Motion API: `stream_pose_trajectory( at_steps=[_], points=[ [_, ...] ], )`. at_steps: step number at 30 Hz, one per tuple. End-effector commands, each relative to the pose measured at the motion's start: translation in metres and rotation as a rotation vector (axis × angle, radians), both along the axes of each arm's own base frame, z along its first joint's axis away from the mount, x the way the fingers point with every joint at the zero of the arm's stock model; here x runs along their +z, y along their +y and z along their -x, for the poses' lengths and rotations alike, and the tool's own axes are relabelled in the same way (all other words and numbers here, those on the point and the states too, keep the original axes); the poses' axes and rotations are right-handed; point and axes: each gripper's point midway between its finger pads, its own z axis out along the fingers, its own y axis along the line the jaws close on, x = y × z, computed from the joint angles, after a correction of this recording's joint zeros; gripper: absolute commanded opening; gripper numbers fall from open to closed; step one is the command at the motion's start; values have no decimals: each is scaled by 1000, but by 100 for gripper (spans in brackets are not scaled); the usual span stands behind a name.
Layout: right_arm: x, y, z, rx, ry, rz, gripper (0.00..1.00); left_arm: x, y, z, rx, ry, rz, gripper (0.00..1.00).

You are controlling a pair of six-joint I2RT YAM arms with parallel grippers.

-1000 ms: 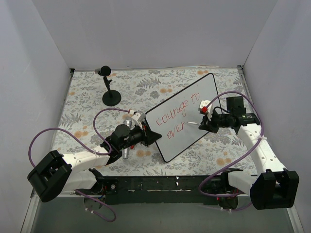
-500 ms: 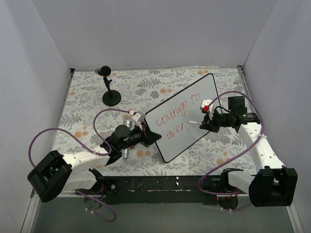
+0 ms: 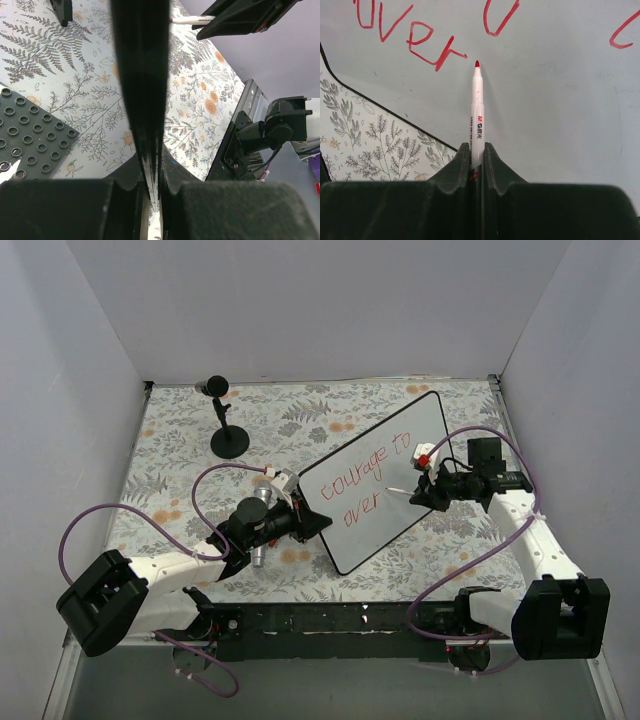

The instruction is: Write a sentence on the whiteboard

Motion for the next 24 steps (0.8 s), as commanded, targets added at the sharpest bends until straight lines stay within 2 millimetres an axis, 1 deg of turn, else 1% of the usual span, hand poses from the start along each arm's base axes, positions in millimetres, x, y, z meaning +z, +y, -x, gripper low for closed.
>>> stream_pose_trajectory(
  at_steps=[1, 2, 11, 16, 24],
  points=[
    [-4, -2, -7, -22, 9, 0, 1, 4, -1, 7, -45, -43, -6, 0],
    [-7, -2, -7, -24, 21, 2, 1, 6, -2, 7, -45, -46, -3, 0],
    [-11, -3, -14, -45, 26, 5, 1, 6, -2, 7, -46, -45, -2, 0],
    [-9, 2, -17, -34, 25, -2, 1, 6, -3, 7, -48, -43, -1, 0],
    [-11, 13, -9, 19, 35, -10, 1, 5, -2, 7, -48, -42, -2, 0]
  ],
)
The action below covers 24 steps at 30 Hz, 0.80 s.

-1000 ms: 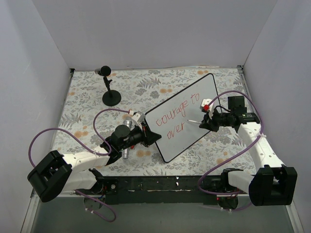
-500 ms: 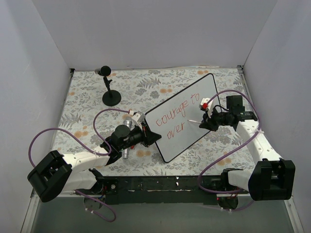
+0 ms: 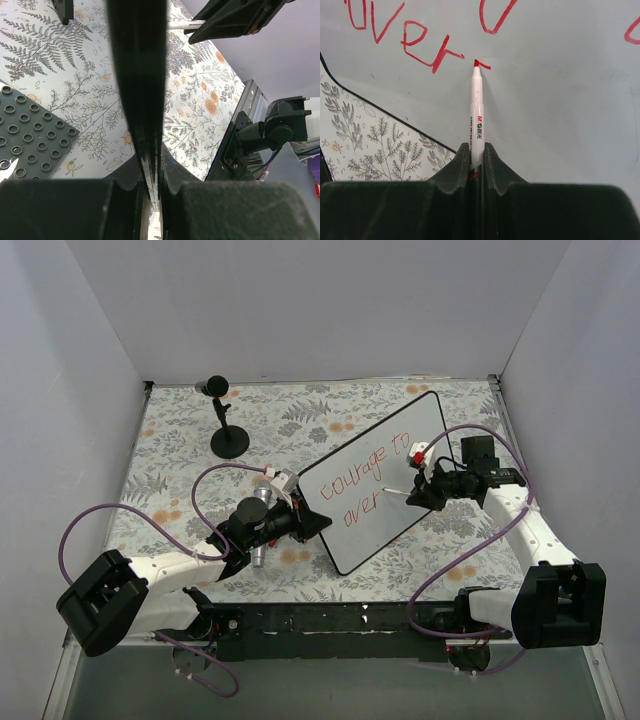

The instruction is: Write a sentence on the whiteboard

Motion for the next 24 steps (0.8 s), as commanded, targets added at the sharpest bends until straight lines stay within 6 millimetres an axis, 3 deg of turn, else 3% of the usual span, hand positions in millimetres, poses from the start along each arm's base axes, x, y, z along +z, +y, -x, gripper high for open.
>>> stream_pose_trajectory(
  at_steps=[1, 13, 24],
  points=[
    [4, 8, -2, 37, -29, -11, 1, 6, -3, 7, -50, -50, -3, 0],
    [-18, 0, 13, 57, 28, 48, 1, 7, -2, 7, -49, -55, -4, 0],
    [-23, -8, 8, 23, 34, 88, 1, 6, -1, 8, -50, -54, -7, 0]
  ],
)
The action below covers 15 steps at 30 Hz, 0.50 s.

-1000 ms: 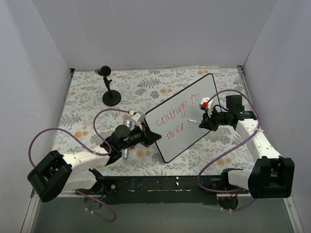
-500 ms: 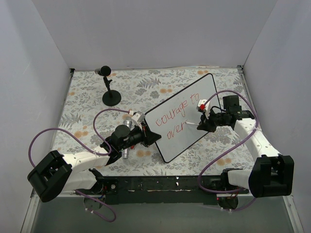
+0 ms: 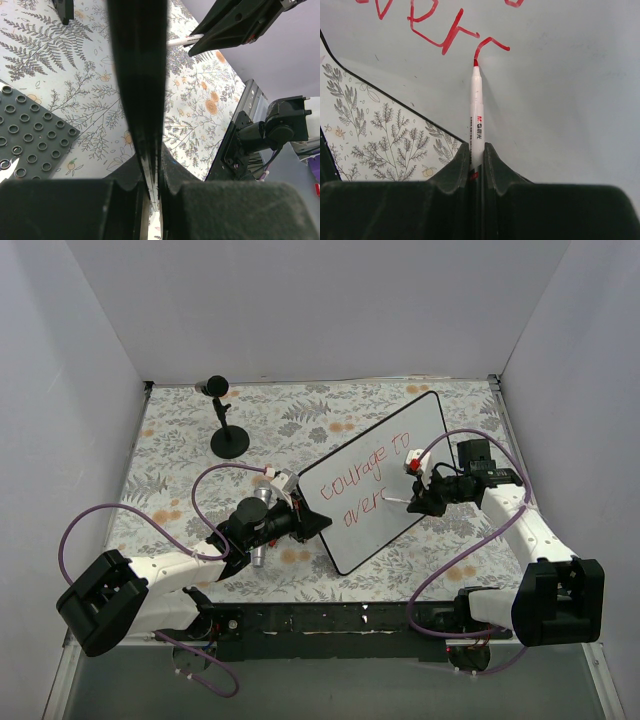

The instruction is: Write a sentence on the whiteboard

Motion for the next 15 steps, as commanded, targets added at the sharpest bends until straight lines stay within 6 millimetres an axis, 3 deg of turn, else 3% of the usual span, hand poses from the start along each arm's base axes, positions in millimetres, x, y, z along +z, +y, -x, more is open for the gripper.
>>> stream_pose_trajectory(
  at_steps=[1, 10, 15],
  points=[
    [-8, -9, -7, -27, -7, 45, 1, 6, -1, 8, -49, -54, -7, 0],
    [8, -16, -22, -69, -50, 40, 1, 6, -2, 8, -51, -55, -7, 0],
    [20, -10, -15, -26, -65, 1, 1, 6, -2, 7, -50, -57, -10, 0]
  ],
)
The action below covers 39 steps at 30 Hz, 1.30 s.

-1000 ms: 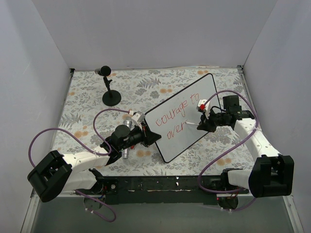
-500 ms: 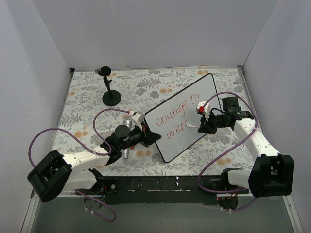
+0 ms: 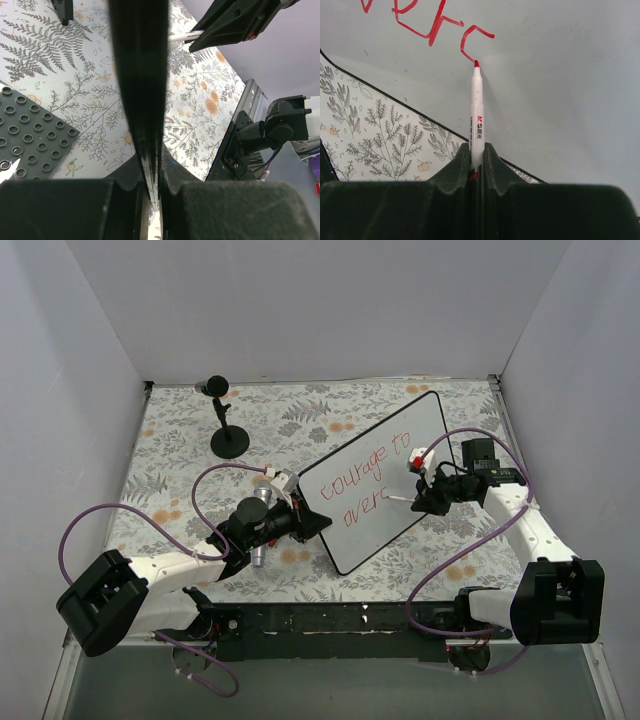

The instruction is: Write a sentence on the whiteboard

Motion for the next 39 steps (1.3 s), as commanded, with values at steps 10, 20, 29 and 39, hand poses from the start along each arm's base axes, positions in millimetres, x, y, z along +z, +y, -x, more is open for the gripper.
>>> stream_pose_trajectory(
  at_steps=[10, 20, 29, 39],
  points=[
    [26, 0, -25, -23, -103, -18, 1, 5, -3, 7, -54, -54, -10, 0],
    [37, -4, -43, -97, -153, -17, 1, 5, -2, 8, -56, -52, -11, 0],
    [20, -15, -37, -123, -109, 18, 1, 4, -2, 9, -57, -54, -10, 0],
    [2, -9, -14, -53, -30, 4, 1, 5, -2, 9, -58, -54, -7, 0]
  ],
)
